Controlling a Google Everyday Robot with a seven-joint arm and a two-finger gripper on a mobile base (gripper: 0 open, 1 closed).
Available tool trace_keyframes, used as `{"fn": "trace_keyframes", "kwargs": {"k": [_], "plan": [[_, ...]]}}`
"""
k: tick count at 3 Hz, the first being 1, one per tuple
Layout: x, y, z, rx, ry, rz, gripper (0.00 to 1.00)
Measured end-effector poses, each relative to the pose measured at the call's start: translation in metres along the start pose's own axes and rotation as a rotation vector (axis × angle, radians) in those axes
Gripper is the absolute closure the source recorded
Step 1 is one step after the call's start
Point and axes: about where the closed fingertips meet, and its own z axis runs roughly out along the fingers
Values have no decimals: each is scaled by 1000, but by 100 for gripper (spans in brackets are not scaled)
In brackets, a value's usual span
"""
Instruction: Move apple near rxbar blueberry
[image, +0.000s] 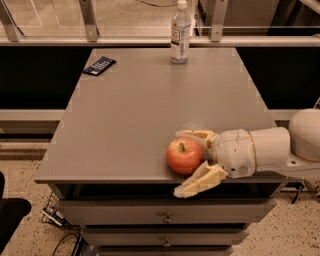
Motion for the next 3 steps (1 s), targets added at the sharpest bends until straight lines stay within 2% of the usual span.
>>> {"fn": "trace_keyframes", "kwargs": {"k": [3], "plan": [[-3, 2, 3, -8, 3, -6, 88]]}}
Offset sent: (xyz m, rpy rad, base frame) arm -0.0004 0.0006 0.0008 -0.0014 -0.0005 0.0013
